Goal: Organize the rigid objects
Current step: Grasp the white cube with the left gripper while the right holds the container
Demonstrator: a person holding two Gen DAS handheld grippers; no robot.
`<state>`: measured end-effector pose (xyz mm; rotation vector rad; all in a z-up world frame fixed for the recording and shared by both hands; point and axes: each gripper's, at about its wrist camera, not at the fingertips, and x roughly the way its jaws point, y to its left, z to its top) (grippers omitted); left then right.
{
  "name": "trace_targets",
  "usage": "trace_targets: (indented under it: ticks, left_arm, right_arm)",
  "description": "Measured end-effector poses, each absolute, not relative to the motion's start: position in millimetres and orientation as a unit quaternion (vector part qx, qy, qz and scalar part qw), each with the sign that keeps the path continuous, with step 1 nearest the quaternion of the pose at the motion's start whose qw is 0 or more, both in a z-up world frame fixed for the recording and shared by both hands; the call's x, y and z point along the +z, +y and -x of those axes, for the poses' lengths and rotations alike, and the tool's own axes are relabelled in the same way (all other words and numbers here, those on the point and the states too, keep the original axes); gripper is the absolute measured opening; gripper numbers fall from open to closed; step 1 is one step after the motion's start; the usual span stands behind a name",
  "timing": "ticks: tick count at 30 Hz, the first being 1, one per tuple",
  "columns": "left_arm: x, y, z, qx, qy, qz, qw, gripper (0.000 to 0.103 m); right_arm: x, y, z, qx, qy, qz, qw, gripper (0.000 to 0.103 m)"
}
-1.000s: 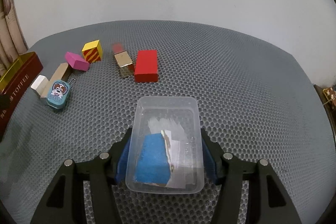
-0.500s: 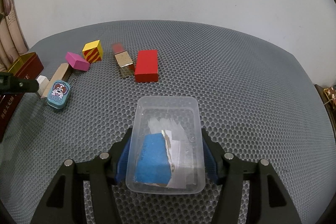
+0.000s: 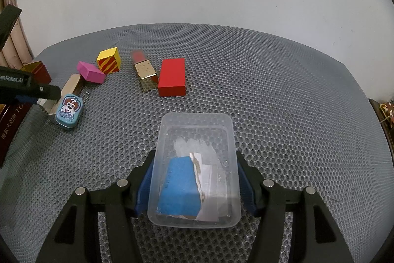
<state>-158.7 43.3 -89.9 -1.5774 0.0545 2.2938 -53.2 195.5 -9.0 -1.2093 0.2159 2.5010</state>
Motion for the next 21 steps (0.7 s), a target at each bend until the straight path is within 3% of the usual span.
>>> trace_targets:
  ticks: [2, 15, 21]
  left_arm:
    - [-89.8, 45.0, 158.2, 0.811, 0.014, 0.556, 0.182, 0.037]
    - [-84.5, 8.5, 153.4, 0.808, 0.029, 0.561, 0.177, 0.036]
    - [-83.9, 2.4, 153.9, 0.806, 0.031, 0.564, 0.174, 0.028]
  right_arm:
    - [-9.8, 199.5, 53.4, 0.883, 0.076, 0.427, 0.177, 0.061]
    - [-12.6, 212.5, 61.5, 0.883, 0.077, 0.427, 0.177, 0.062]
    - [-13.6, 217.7, 65.0, 0.883, 0.077, 0.427, 0.177, 0.062]
